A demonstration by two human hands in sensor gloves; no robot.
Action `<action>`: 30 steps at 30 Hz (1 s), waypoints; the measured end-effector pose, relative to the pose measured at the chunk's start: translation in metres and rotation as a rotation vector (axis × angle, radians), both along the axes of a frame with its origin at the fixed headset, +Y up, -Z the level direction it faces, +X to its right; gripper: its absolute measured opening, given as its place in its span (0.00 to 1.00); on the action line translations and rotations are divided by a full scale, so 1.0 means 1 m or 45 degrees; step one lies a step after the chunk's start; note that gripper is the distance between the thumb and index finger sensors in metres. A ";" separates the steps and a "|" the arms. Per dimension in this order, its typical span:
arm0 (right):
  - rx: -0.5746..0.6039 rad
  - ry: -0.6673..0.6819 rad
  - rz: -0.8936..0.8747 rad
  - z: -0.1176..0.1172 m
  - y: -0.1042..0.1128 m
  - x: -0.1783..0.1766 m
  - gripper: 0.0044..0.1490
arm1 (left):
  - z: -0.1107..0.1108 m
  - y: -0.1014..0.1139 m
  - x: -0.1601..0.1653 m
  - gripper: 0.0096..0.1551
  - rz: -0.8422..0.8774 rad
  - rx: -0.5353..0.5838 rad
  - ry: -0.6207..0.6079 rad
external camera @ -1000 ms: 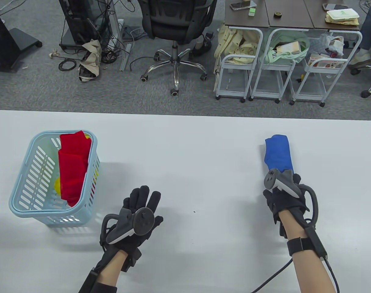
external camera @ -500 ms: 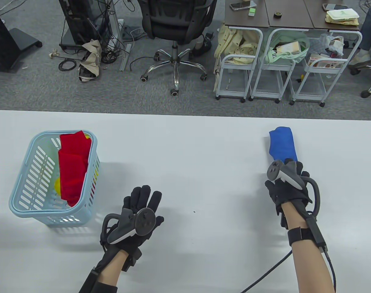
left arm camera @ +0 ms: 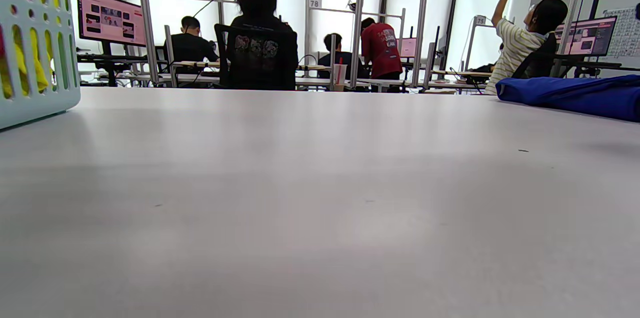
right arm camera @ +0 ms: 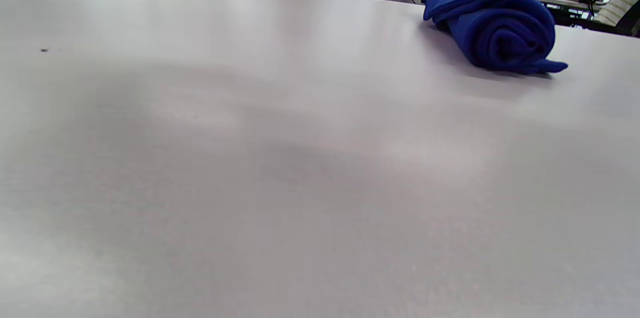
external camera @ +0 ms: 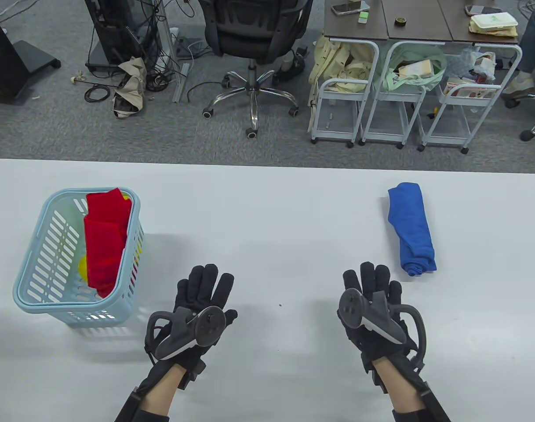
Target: Roll t-shirt into tight roll
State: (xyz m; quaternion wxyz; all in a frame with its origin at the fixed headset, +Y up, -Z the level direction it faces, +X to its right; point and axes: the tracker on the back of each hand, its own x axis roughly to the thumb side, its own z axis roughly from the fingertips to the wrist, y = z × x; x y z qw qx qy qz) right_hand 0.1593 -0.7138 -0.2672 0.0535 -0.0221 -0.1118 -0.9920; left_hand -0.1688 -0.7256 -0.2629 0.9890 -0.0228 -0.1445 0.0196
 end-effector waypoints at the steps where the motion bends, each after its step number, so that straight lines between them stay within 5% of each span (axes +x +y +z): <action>1: 0.011 0.018 -0.011 0.001 0.001 -0.003 0.52 | 0.000 -0.001 0.000 0.43 -0.005 -0.004 0.005; 6: 0.086 0.016 0.207 0.005 -0.005 -0.003 0.53 | 0.000 0.005 -0.010 0.39 -0.007 0.009 0.064; 13: -0.009 -0.009 0.061 0.000 -0.013 0.013 0.54 | -0.013 0.040 -0.032 0.38 0.108 0.054 0.186; 24: -0.018 -0.012 0.029 0.001 -0.012 0.012 0.53 | -0.093 0.141 -0.098 0.40 0.029 0.021 0.501; 30: -0.047 -0.011 0.002 -0.002 -0.015 0.011 0.53 | -0.122 0.151 -0.138 0.48 -0.148 -0.041 0.677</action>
